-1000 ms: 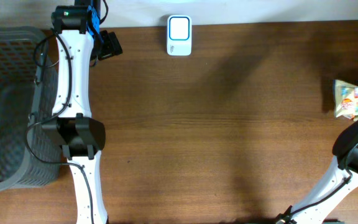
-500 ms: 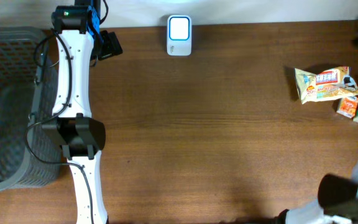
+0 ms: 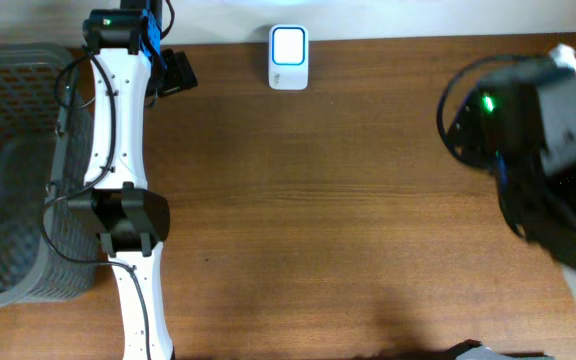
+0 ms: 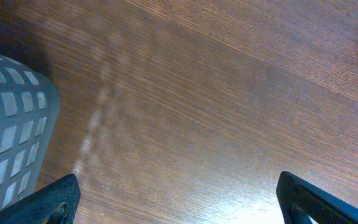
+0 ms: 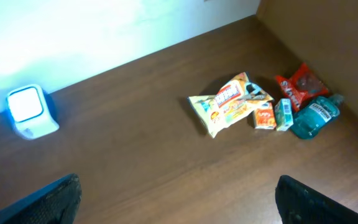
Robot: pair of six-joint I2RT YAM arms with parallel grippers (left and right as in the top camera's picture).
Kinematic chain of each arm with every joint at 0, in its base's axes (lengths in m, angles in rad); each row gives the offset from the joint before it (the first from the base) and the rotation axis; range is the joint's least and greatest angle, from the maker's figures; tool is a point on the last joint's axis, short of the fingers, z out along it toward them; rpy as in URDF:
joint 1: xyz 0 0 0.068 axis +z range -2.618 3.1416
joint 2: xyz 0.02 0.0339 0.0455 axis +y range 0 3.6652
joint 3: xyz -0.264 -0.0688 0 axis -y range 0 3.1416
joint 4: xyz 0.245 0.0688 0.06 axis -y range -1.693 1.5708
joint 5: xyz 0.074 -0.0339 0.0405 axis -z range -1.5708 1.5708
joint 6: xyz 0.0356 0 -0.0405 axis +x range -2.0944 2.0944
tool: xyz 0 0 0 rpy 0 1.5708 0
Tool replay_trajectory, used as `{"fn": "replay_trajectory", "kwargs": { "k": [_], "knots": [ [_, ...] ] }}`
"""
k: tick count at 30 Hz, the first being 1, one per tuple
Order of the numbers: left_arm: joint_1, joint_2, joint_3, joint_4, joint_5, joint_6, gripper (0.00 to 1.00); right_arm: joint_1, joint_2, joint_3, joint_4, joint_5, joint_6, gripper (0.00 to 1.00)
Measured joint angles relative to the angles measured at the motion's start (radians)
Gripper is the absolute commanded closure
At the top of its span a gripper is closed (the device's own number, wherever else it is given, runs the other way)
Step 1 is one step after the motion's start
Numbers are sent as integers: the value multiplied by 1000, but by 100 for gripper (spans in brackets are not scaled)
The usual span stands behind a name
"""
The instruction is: Scan the item barcode
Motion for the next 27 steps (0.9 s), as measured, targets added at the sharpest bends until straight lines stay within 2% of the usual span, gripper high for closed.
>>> {"fn": "replay_trajectory", "kwargs": {
  "k": [5, 9, 14, 21, 24, 27],
  "knots": [
    [0, 0, 0, -2, 0, 0, 1, 198, -271, -327, 35, 24, 60, 1],
    [0, 0, 0, 0, 0, 0, 1, 230, -408, -564, 31, -16, 80, 2],
    [0, 0, 0, 0, 0, 0, 0, 230, -425, -594, -57, -106, 83, 2],
    [0, 0, 0, 0, 0, 0, 1, 230, -425, -598, -69, -156, 79, 2],
    [0, 0, 0, 0, 0, 0, 1, 225, -436, -645, -9, -173, 69, 2],
    [0, 0, 0, 0, 0, 0, 1, 144, -531, -793, 219, -236, -79, 2]
  ]
}}
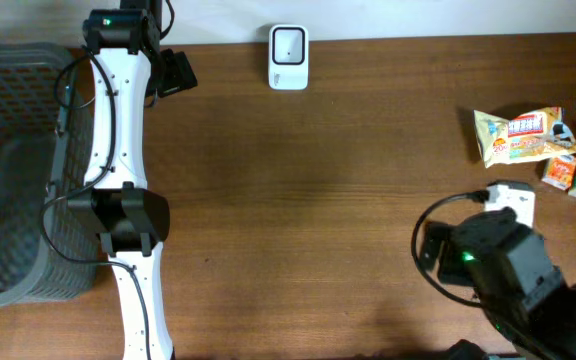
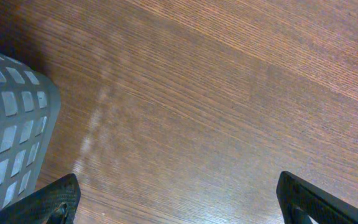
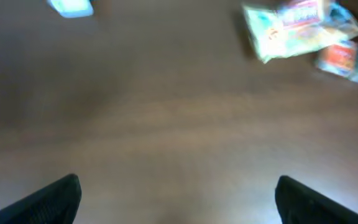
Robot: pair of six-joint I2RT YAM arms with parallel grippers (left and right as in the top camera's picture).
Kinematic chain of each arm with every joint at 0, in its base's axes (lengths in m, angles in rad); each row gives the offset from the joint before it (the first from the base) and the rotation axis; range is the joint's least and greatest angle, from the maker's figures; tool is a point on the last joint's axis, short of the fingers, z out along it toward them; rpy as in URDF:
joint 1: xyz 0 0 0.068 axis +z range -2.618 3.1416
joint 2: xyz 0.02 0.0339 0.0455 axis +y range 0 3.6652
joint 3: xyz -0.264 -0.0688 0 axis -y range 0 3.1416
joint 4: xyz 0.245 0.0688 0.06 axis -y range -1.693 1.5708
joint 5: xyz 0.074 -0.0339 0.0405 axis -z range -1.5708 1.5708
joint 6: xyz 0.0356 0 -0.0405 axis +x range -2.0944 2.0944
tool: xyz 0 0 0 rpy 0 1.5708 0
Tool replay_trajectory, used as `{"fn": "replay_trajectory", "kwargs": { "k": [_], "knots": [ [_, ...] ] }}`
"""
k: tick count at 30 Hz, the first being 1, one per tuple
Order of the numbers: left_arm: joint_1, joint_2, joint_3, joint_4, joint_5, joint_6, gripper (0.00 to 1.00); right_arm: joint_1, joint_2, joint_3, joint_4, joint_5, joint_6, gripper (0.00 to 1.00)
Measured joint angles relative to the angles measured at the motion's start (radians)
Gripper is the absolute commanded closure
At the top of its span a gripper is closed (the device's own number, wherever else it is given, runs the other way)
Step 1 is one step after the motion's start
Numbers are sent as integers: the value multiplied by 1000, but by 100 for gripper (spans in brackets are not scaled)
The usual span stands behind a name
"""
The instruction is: Scan the item barcode
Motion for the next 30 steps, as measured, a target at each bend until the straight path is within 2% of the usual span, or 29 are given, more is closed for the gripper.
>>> {"fn": "replay_trajectory", "kwargs": {
  "k": [3, 7, 14, 17, 21, 30],
  "knots": [
    [0, 0, 0, -2, 0, 0, 1, -132, -161, -199, 264, -123, -181, 2],
    [0, 0, 0, 0, 0, 0, 1, -282, -387, -465, 499, -285, -356, 2],
    [0, 0, 0, 0, 0, 0, 1, -397, -643, -839, 792, -434, -460, 2],
    [0, 0, 0, 0, 1, 0, 1, -423, -750, -946, 857, -466, -470, 2],
    [0, 0, 0, 0, 0, 0, 1, -465, -830, -1004, 884, -496, -472, 2],
    [0, 0, 0, 0, 0, 0, 1, -491, -838, -1023, 912, -519, -547, 2]
  ]
}}
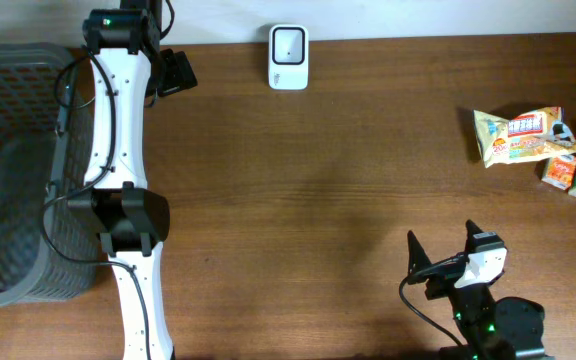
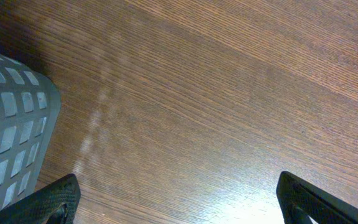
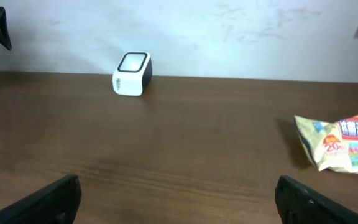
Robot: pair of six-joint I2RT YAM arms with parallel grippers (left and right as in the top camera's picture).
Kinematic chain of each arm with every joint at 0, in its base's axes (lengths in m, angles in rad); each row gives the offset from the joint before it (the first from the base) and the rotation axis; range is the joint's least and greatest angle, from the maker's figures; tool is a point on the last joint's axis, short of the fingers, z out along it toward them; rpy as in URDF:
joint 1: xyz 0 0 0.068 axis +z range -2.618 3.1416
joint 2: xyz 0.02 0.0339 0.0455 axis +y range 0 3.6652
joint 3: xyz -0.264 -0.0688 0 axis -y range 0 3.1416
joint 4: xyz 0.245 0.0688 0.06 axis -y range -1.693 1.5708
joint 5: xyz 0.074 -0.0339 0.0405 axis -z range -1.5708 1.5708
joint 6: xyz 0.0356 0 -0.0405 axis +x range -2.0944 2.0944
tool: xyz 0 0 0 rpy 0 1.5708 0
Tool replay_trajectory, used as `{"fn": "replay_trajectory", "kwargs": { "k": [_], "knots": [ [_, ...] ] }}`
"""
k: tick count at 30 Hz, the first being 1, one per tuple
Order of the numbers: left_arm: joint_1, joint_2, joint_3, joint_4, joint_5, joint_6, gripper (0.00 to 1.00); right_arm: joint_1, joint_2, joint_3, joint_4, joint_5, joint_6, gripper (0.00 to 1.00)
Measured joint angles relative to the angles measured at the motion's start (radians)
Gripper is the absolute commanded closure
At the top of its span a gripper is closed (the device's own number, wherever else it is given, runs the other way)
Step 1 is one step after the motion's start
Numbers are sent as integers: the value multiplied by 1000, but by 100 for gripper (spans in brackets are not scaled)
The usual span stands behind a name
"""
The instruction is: Scan the item barcode
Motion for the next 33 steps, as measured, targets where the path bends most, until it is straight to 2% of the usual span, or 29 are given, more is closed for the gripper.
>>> {"fn": "replay_trajectory", "kwargs": {
  "k": [6, 12, 23, 28, 33],
  "knots": [
    [0, 0, 0, 0, 0, 0, 1, 0, -1, -73, 153, 0, -15, 2],
    [0, 0, 0, 0, 0, 0, 1, -11, -1, -95, 188, -4, -22, 2],
    [0, 0, 0, 0, 0, 0, 1, -19, -1, -224, 441, -4, -26, 2],
    [0, 0, 0, 0, 0, 0, 1, -19, -1, -248, 504, 0, -26, 2],
    [0, 0, 0, 0, 0, 0, 1, -19, -2, -268, 472, 5, -25, 2]
  ]
}}
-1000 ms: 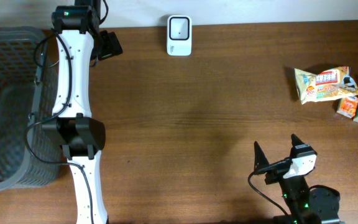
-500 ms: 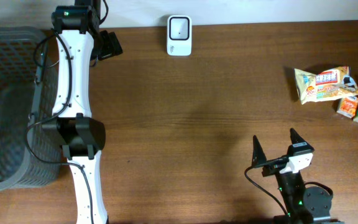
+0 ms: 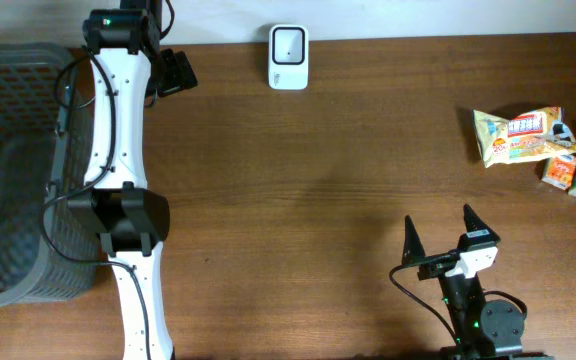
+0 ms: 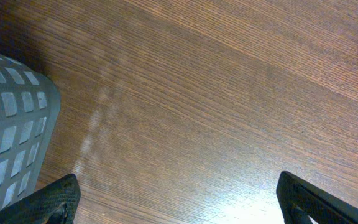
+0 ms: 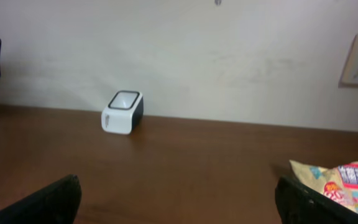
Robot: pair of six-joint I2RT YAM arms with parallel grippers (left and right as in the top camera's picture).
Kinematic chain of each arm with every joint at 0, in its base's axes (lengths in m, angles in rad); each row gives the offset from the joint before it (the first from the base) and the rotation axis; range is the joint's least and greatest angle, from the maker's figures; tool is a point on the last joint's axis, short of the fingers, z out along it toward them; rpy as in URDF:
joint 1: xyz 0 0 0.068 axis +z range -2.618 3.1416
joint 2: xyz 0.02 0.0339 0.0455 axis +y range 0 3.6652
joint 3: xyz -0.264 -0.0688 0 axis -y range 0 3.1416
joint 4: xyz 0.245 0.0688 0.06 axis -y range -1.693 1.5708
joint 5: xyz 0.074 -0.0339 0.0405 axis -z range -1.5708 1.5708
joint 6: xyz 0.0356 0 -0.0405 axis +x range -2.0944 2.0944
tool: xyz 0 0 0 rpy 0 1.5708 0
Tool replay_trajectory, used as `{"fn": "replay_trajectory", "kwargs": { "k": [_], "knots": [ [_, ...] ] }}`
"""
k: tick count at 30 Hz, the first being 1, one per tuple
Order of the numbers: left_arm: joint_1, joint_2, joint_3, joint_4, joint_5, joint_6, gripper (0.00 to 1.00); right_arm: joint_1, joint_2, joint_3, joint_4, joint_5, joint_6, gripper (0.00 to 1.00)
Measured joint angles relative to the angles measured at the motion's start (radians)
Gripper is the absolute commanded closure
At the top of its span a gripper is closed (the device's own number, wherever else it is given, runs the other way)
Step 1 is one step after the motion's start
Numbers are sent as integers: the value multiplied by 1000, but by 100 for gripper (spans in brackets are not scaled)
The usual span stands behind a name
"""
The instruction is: Scan the item barcode
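Note:
A white barcode scanner (image 3: 288, 58) stands at the table's far edge; the right wrist view shows it (image 5: 122, 112) against the wall. A yellow snack bag (image 3: 518, 135) lies at the far right, and its corner (image 5: 344, 180) shows in the right wrist view. Beside it are two small cartons (image 3: 560, 170) and a teal bottle. My right gripper (image 3: 446, 232) is open and empty near the front edge, well short of the items. My left gripper (image 4: 179, 202) hangs open and empty over bare wood at the far left.
A grey mesh basket (image 3: 13, 170) fills the left side, and its corner (image 4: 11, 118) shows in the left wrist view. The left arm (image 3: 118, 150) stretches along the basket's right side. A wall panel hangs at the back right.
My right gripper sits slightly farther from the front edge, and its camera now looks higher, taking in more wall. The left arm and the items have not moved.
My right arm was over the far-right items, open, looking down at them. Then it was lower on the right side, with the items uncovered. Then it was at the front edge facing the scanner, where it stays. The left arm kept still throughout.

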Motion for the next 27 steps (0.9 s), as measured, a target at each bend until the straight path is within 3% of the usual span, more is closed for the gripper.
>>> {"fn": "replay_trajectory", "kwargs": {
  "k": [4, 27],
  "knots": [
    [0, 0, 0, 0, 0, 0, 1, 0, -1, -2, -108, 7, 0, 2],
    [0, 0, 0, 0, 0, 0, 1, 0, -2, -2, -109, 8, 0, 2]
  ]
}}
